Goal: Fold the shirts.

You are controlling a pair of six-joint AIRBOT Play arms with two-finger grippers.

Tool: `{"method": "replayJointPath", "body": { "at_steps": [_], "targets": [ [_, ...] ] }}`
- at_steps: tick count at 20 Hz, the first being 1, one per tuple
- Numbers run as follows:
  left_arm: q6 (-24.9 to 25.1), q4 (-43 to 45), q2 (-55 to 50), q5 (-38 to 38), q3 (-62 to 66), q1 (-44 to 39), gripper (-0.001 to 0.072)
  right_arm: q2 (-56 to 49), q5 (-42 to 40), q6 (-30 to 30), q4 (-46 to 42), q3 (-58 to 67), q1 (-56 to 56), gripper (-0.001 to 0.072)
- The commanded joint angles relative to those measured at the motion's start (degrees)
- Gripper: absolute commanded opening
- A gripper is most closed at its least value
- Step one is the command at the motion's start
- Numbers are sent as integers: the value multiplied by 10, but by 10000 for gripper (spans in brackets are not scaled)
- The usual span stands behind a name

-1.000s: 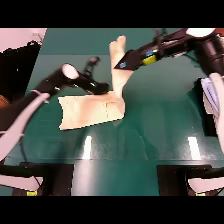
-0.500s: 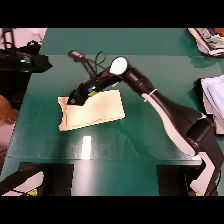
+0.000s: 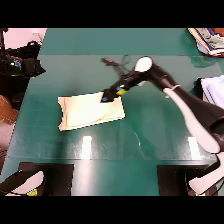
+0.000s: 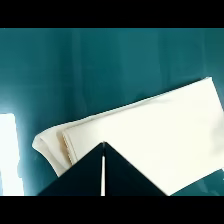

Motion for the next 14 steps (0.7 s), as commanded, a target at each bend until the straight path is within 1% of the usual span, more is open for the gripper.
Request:
{"method": "replayJointPath", "body": {
  "at_steps": [1, 2, 3, 4, 6, 8, 11, 13, 14],
  "targets": [
    [0, 0, 1, -3, 0, 1, 28, 58, -23, 14, -7, -127, -97, 439],
    [0, 0, 0, -2, 0, 1, 28, 66, -35, 14, -7, -155, -120, 465],
    [0, 0, -1, -2, 0, 1, 28, 69, -43, 14, -6, -177, -139, 542],
    [0, 0, -1, -2, 0, 1, 28, 69, -50, 14, 1, -193, -150, 603],
    [0, 0, -1, 2, 0, 1, 28, 64, -74, 14, 39, -223, -158, 601],
    [0, -2, -1, 15, 0, 1, 28, 40, -83, 14, 70, -222, -148, 596],
    [0, -2, -1, 18, 0, 1, 28, -19, -81, 14, 120, -177, -106, 594],
    [1, -2, -1, 18, 0, 1, 28, -66, -77, 14, 155, -130, -74, 569],
    [0, -2, -1, 17, 0, 1, 28, -87, -72, 14, 170, -108, -58, 539]
  ]
}}
